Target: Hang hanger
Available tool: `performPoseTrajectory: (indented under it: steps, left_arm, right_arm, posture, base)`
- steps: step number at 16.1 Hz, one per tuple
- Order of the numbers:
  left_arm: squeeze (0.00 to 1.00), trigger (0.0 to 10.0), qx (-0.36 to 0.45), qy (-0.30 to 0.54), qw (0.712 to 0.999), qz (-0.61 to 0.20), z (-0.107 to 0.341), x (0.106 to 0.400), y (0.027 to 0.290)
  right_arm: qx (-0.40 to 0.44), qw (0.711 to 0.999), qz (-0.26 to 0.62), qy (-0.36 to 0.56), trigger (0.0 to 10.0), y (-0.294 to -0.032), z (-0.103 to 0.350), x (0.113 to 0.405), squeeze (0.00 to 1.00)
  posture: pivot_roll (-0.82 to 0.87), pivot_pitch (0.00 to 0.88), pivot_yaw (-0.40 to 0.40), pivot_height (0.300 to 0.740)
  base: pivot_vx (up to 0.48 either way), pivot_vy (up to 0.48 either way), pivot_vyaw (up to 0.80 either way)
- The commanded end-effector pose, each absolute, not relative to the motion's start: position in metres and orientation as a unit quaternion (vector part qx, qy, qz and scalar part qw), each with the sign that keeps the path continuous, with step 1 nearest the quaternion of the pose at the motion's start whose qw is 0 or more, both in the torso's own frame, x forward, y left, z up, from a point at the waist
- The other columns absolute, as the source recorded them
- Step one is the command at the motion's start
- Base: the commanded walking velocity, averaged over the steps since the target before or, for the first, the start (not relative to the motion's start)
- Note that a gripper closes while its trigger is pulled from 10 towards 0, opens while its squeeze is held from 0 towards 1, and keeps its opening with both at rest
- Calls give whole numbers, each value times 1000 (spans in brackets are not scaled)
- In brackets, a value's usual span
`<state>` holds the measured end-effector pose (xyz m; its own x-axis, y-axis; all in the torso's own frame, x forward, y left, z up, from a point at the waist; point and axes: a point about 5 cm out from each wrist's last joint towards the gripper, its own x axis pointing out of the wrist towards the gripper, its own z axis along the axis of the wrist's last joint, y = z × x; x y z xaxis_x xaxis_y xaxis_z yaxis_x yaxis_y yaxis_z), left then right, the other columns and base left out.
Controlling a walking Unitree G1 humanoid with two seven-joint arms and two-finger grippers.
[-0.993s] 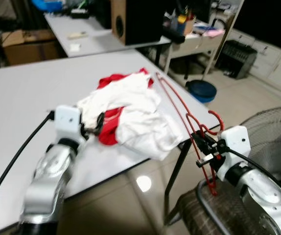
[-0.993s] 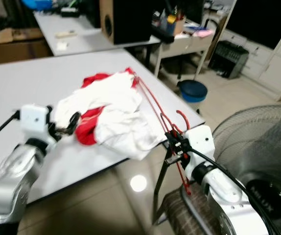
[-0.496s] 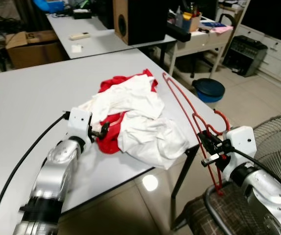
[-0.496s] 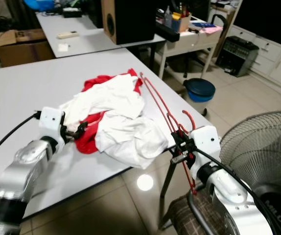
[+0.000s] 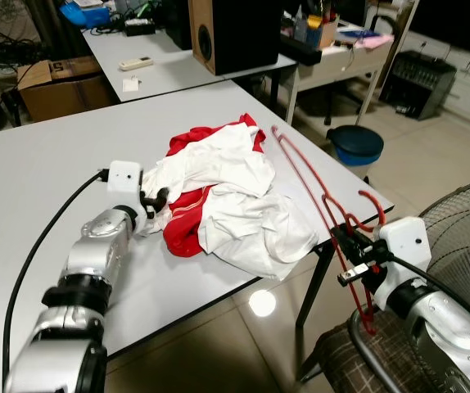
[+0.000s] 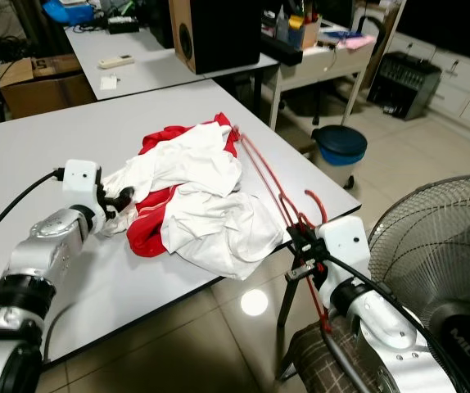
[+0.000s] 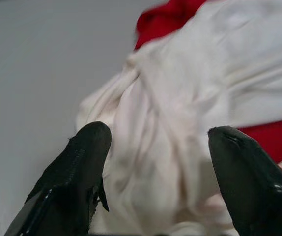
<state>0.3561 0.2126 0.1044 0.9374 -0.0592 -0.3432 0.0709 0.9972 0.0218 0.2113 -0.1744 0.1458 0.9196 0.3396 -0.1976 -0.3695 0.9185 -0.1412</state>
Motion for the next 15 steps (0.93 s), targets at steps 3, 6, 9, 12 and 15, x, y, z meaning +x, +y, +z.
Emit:
performPoseTrajectory:
  steps: [3, 6, 9, 12, 15]
  left_arm:
    - [0, 0, -2, 193, 980, -47, 101, 358, 216]
    - [0, 0, -11, 196, 977, -78, 98, 358, 211]
    - [0, 0, -16, 201, 973, -115, 95, 356, 207]
    - [0, 0, -24, 215, 966, -141, 92, 354, 204]
    - [0, 0, -24, 229, 964, -131, 87, 352, 207]
  right_arm:
    - [-97, 972, 198, 83, 10000, -170, 148, 207, 0]
    - [-100, 970, 204, 87, 10000, -169, 147, 209, 0]
    - [-105, 968, 209, 89, 10000, -169, 146, 211, 0]
    - [-108, 967, 212, 91, 10000, -170, 145, 212, 0]
    - [-111, 966, 213, 92, 10000, -169, 145, 212, 0]
  posture:
    - [-106, 0, 54, 740]
    - [-99, 0, 43, 740]
    - [-96, 0, 33, 740]
    - [-96, 0, 31, 740]
    - [-96, 0, 31, 740]
  base:
    - [0, 0, 0]
    - [0, 0, 0]
    - [0, 0, 0]
    - [0, 0, 0]
    - [0, 0, 0]
